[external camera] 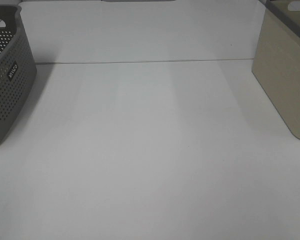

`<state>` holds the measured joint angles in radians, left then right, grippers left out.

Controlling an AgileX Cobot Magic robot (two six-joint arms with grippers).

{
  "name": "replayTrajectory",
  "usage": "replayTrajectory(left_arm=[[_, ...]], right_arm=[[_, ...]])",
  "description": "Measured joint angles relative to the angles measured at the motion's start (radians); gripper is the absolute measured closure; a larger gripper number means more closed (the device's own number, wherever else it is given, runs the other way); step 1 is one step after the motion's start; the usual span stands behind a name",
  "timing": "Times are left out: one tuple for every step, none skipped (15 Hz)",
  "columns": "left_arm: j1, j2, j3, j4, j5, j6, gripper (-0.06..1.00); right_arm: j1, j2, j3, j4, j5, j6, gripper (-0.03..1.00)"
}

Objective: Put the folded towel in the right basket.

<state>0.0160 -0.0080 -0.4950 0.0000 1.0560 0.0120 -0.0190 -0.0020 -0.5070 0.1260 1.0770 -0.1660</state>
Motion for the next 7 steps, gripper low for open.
replayTrajectory(left_arm=[[0.0, 0.0, 0.0, 0.0, 0.0, 0.0, -0.03], [0.0, 0.0, 0.0, 0.0, 0.0, 0.0, -0.03], [0.0, 0.0, 0.0, 0.0, 0.0, 0.0, -0.03], [0.0, 0.0, 0.0, 0.0, 0.0, 0.0, -0.03], [0.0, 0.0, 0.0, 0.0, 0.0, 0.0, -0.03], [0.0, 0.0, 0.0, 0.0, 0.0, 0.0, -0.03], [0.0, 0.0, 0.0, 0.0, 0.0, 0.0, -0.03]], right_arm=[[0.0, 0.0, 0.0, 0.0, -0.001, 0.0, 0.23], [0.0, 0.0, 0.0, 0.0, -0.001, 0.0, 0.23], [0.0, 0.0, 0.0, 0.0, -0.001, 0.0, 0.23], [0.0, 0.0, 0.0, 0.0, -0.001, 0.0, 0.23], [0.0, 0.0, 0.0, 0.0, -0.001, 0.0, 0.23], [0.0, 0.0, 0.0, 0.0, -0.001, 0.0, 0.23], [0.0, 0.0, 0.0, 0.0, -0.001, 0.0, 0.23]])
